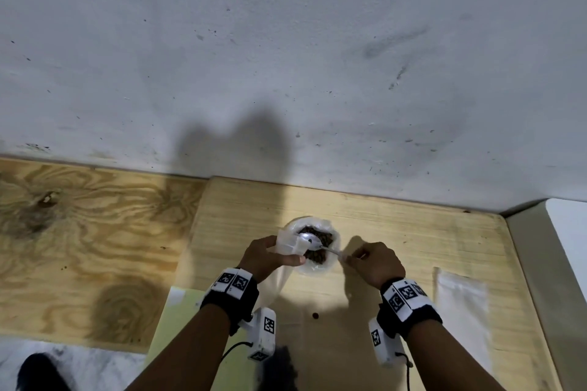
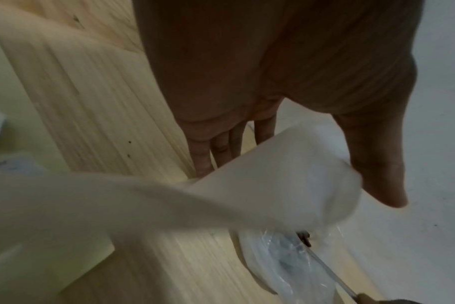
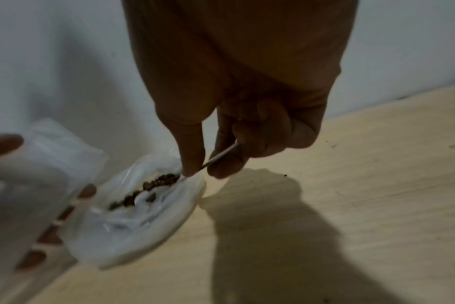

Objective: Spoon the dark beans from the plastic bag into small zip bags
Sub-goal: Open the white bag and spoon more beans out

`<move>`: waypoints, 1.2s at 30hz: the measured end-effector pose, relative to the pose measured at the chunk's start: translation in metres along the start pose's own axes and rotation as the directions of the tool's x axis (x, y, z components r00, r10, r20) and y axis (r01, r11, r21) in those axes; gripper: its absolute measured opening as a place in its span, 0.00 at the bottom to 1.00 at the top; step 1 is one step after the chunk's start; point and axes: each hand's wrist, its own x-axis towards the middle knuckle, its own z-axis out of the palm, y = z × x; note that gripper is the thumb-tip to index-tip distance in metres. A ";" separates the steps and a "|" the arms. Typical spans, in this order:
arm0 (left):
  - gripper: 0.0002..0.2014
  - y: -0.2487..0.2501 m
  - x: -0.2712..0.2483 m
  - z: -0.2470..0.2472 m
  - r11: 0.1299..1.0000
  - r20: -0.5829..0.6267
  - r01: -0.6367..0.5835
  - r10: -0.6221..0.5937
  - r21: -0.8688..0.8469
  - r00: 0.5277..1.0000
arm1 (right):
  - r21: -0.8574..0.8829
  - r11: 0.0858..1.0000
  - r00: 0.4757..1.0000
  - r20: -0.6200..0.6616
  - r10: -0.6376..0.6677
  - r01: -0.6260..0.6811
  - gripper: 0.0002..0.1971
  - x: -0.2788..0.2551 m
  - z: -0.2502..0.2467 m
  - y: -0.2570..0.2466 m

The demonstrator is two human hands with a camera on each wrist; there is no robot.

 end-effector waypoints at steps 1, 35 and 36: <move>0.33 0.001 0.001 0.001 1.000 0.011 0.001 0.000 -0.006 1.000 | 0.034 0.999 1.000 -0.027 -0.012 0.013 0.09 0.001 -0.001 0.000; 0.23 0.002 0.000 0.001 0.998 0.041 -0.041 0.043 -0.043 0.998 | 0.887 0.460 0.923 -0.138 0.358 -0.046 0.01 -0.003 0.047 0.000; 0.24 0.003 0.000 0.000 0.999 0.047 -0.043 0.044 -0.034 0.998 | 0.889 0.457 0.923 -0.145 0.357 -0.037 0.02 -0.005 0.044 0.002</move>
